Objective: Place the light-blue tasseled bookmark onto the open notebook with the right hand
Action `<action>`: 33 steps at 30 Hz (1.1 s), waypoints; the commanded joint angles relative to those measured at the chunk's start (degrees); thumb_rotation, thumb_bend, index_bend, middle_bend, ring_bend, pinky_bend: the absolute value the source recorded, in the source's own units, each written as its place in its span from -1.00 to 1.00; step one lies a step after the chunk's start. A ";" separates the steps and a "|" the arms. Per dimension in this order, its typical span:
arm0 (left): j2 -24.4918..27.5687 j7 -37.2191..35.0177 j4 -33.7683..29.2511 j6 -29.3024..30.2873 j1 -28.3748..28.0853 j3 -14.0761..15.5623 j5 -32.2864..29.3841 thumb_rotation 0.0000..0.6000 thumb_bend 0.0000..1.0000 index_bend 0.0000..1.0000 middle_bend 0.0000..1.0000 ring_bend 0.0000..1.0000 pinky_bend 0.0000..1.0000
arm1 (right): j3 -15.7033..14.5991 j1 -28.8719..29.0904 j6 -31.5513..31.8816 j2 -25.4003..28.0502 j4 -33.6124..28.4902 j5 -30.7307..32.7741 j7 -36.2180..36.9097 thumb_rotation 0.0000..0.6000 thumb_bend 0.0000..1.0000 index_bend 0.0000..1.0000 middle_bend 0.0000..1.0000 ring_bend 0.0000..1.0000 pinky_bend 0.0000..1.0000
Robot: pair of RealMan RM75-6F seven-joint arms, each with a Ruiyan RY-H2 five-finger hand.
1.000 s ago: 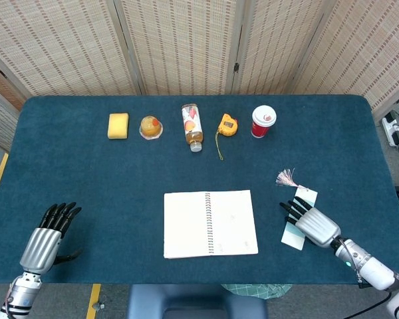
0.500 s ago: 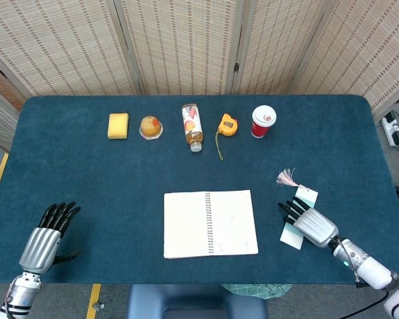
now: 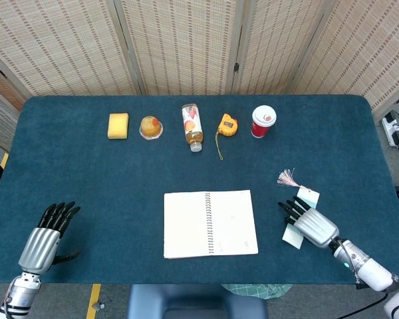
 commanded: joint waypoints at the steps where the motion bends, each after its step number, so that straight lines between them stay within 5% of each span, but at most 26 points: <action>1: 0.00 -0.01 -0.02 0.01 0.00 0.01 0.02 1.00 -0.73 -0.72 -0.79 -0.94 -0.91 | 0.35 -0.09 0.75 0.28 -0.29 0.20 -0.23 1.00 -0.42 -0.14 -1.00 -1.00 -1.00; 18: 0.27 -0.47 -0.41 0.17 0.03 -0.02 0.06 1.00 -0.73 -0.72 -0.79 -0.93 -0.91 | 5.42 5.33 6.41 1.43 -6.28 -4.71 -10.17 1.00 -0.42 -0.16 -1.00 -1.00 -1.00; 33: 1.46 -2.93 -0.80 0.94 0.22 -0.80 -0.71 1.00 -0.73 -0.72 -0.79 -0.94 -0.91 | 7.99 14.68 -0.72 -2.58 -13.91 -9.50 -19.04 1.00 -0.42 -0.18 -1.00 -1.00 -1.00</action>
